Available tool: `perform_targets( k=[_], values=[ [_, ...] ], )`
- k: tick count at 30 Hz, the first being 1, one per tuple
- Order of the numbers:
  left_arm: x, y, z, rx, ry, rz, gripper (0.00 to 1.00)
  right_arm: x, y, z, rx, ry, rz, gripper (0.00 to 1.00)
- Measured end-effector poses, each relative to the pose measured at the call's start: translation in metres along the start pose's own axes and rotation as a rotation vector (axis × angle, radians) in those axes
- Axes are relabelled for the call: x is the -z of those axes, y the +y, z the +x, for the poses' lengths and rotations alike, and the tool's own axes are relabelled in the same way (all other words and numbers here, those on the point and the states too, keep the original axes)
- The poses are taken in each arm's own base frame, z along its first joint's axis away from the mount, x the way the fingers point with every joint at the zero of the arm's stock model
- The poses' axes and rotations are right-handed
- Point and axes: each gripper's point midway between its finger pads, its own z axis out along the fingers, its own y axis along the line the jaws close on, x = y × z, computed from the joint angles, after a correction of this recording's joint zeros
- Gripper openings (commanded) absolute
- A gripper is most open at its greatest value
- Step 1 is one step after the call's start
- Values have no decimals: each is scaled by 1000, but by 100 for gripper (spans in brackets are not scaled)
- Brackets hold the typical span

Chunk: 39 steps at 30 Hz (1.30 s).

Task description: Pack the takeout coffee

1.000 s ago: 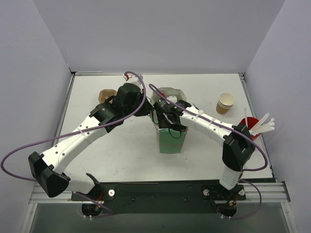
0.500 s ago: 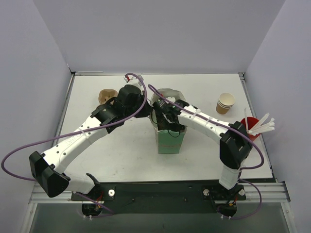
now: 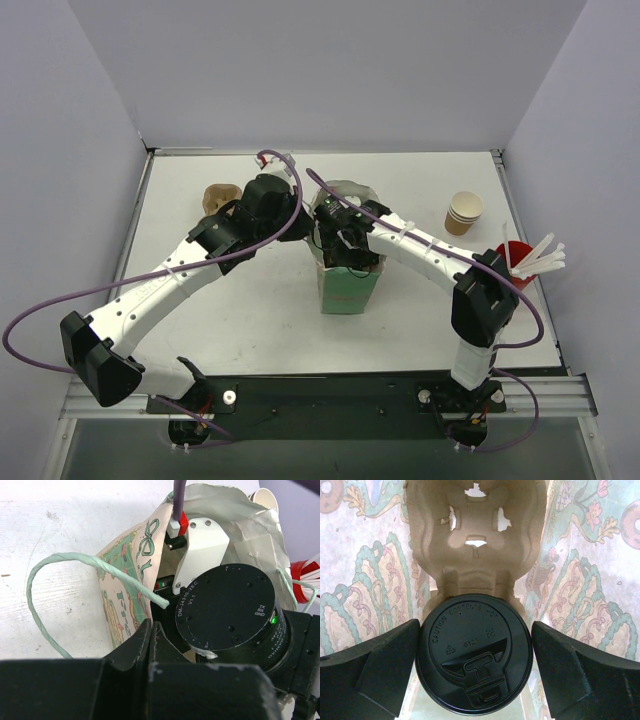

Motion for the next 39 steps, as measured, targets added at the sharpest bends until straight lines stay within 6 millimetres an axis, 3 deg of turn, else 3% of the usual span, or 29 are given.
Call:
perform_targets(
  k=[39],
  values=[
    [-6, 10, -2, 23, -23, -57, 0, 2, 0, 1, 35, -18, 21, 92]
  ],
)
